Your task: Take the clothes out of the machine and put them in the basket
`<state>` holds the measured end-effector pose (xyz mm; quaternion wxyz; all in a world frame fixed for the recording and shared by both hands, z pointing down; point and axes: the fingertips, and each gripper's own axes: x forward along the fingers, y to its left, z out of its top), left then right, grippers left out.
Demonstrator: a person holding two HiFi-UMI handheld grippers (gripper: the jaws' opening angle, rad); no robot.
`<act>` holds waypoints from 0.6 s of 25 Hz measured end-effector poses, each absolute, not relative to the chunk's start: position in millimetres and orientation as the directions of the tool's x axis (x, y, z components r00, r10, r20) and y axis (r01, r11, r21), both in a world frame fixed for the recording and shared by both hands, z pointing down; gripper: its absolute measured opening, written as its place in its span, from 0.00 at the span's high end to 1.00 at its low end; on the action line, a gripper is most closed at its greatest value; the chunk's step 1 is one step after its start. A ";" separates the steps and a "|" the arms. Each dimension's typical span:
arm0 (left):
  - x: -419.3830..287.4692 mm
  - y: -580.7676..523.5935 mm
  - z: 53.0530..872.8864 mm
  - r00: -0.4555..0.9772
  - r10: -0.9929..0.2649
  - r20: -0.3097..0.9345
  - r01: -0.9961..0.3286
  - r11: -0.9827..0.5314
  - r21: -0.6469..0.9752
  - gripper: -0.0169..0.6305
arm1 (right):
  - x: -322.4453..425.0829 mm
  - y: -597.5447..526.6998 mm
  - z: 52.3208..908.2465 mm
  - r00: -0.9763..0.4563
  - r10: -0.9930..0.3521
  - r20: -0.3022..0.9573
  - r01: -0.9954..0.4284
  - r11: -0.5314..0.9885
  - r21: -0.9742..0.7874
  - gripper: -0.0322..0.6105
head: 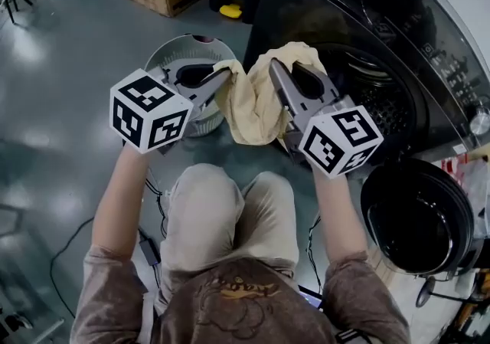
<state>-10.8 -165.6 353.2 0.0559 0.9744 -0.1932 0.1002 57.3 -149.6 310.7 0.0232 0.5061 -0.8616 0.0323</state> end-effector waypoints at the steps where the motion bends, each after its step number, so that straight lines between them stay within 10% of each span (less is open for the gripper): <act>1: -16.6 -169.2 350.6 0.897 -0.386 0.217 -0.406 -0.912 0.057 0.93 | 46.4 -154.7 308.7 -0.506 -0.860 0.070 -0.863 0.505 -0.027 0.90; 15: -97.2 -242.0 338.3 0.701 -0.685 0.195 -0.680 -0.726 -0.106 0.93 | -65.7 -236.2 298.6 -0.706 -0.708 0.024 -0.708 0.706 -0.005 0.90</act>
